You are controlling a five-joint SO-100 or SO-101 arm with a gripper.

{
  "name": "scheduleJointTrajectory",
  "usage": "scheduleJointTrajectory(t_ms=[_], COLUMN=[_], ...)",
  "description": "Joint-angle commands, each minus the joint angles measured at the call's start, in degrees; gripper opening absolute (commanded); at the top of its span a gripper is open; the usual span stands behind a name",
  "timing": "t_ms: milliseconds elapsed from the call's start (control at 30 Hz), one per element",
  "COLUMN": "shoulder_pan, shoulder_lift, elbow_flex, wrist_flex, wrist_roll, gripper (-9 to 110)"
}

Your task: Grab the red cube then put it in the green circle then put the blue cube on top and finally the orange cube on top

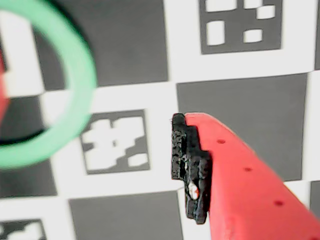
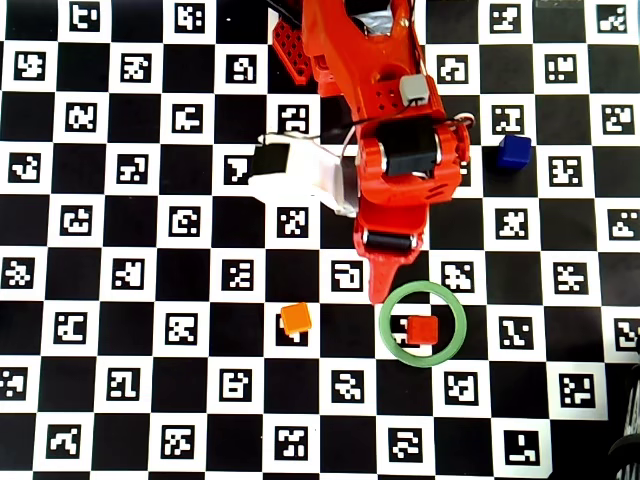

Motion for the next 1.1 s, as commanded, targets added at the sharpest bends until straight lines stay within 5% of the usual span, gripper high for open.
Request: scheduleJointTrajectory(t_ms=[0,233,667,1067], shoulder_pan=[-0.7,-6.42,-35.07,-52.12], shoulder_lift=[8.26,13.1,17.67,15.38], elbow_flex=[3.08,12.3,20.83,21.88], wrist_flex=[3.25,5.36,4.13,-12.04], wrist_roll=[1.41,6.33,31.2,39.55], gripper=[45,45,45,43])
